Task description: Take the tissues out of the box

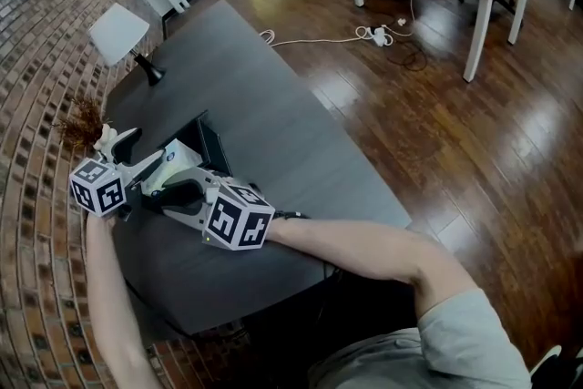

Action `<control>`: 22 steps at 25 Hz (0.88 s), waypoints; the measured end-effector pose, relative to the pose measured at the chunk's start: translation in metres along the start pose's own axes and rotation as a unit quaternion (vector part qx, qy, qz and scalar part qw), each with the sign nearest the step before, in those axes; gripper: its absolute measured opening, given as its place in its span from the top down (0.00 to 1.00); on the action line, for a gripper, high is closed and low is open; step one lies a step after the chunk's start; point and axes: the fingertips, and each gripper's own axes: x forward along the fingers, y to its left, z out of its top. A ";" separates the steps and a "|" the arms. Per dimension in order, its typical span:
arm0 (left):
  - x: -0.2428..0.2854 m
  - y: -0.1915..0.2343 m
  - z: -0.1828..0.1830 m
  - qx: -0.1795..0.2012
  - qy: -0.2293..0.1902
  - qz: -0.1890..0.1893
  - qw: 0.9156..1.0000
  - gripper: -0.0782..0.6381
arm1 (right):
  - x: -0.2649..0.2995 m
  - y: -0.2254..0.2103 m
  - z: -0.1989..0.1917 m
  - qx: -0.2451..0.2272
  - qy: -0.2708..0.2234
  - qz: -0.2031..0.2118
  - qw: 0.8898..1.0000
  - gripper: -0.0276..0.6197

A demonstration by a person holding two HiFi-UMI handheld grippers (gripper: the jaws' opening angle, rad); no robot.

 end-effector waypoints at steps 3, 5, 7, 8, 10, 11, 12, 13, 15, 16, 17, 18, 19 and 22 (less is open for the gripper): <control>-0.002 -0.014 -0.018 0.052 0.064 -0.045 0.996 0.40 | 0.000 0.001 0.000 -0.001 0.001 0.003 1.000 0.73; -0.002 -0.020 -0.031 0.075 0.104 -0.067 0.989 0.40 | 0.000 0.002 0.000 -0.002 0.001 0.004 1.000 0.73; -0.002 -0.024 -0.036 0.083 0.124 -0.084 0.985 0.44 | 0.001 0.003 0.000 -0.002 0.001 0.004 1.000 0.73; -0.002 -0.025 -0.036 0.085 0.131 -0.091 0.984 0.46 | 0.001 0.003 0.000 -0.002 0.001 0.004 1.000 0.73; -0.003 -0.024 -0.037 0.094 0.147 -0.100 0.980 0.46 | 0.002 0.003 0.001 -0.002 0.002 0.005 1.000 0.73; -0.005 -0.024 -0.038 0.098 0.156 -0.106 0.977 0.46 | 0.002 0.003 0.001 -0.002 0.002 0.006 1.000 0.73; -0.008 -0.024 -0.040 0.101 0.167 -0.114 0.974 0.46 | 0.002 0.003 0.001 -0.001 0.002 0.007 1.000 0.73; -0.010 -0.024 -0.042 0.102 0.178 -0.122 0.971 0.46 | 0.002 0.004 0.000 -0.001 0.002 0.008 1.000 0.73; -0.012 -0.029 -0.052 0.100 0.202 -0.143 0.964 0.46 | 0.002 0.004 0.000 -0.001 0.002 0.009 1.000 0.73; -0.012 -0.033 -0.059 0.101 0.218 -0.153 0.959 0.46 | 0.002 0.005 0.000 -0.001 0.002 0.009 1.000 0.73; -0.011 -0.035 -0.065 0.104 0.233 -0.158 0.954 0.50 | 0.002 0.005 0.000 -0.001 0.002 0.010 1.000 0.73; -0.009 -0.034 -0.070 0.108 0.244 -0.158 0.951 0.51 | 0.002 0.006 0.000 -0.001 0.002 0.010 1.000 0.73; -0.007 -0.032 -0.073 0.111 0.252 -0.155 0.949 0.49 | 0.003 0.006 0.000 -0.001 0.002 0.011 1.000 0.73; -0.002 -0.028 -0.077 0.123 0.268 -0.149 0.944 0.43 | 0.004 0.007 0.001 -0.001 0.002 0.013 1.000 0.73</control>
